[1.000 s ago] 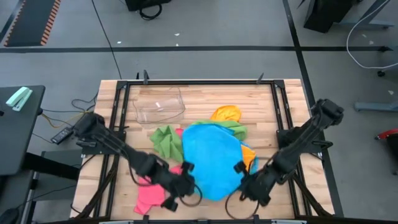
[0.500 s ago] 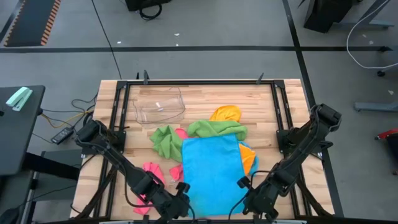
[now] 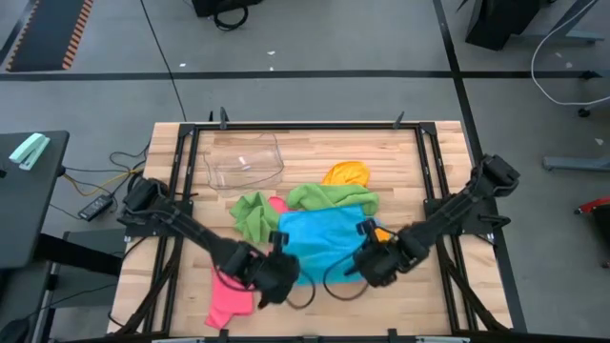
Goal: Fold microfiber towels
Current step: Fold the left blue microfiber towel
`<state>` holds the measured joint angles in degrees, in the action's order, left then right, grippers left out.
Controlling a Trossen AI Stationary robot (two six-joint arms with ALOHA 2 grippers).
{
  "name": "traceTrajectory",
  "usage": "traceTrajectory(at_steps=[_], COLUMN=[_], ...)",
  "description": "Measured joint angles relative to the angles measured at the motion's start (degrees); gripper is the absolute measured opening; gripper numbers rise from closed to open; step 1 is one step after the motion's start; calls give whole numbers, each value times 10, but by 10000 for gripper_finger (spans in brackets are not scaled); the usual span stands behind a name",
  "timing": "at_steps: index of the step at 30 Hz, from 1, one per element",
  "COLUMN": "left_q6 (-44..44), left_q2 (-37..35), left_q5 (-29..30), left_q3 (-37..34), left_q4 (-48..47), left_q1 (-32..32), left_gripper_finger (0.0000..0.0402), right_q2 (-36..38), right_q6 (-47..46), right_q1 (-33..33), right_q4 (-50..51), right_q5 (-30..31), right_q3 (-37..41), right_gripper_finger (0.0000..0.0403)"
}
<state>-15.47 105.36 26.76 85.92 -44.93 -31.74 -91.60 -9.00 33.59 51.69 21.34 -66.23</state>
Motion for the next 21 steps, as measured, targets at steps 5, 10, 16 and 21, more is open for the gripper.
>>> traceTrajectory(at_steps=[5, 10, 16, 21], left_q6=[-4, -5, -13, -1], left_q2=[0, 1, 1, 1], left_q5=[3, 8, 15, 15], left_q3=[-35, -67, -91, -93], left_q4=[-7, -7, -14, -23], left_q1=[35, 61, 86, 100], left_gripper_finger=[14, 7, 25, 10], right_q2=[0, 1, 1, 1], right_q6=[16, 53, 87, 113], right_q1=[-52, -100, -151, -177], right_q4=[35, 37, 22, 13], right_q5=[16, 16, 17, 17], right_q3=[4, 20, 37, 35], right_gripper_finger=[0, 0, 0, 4])
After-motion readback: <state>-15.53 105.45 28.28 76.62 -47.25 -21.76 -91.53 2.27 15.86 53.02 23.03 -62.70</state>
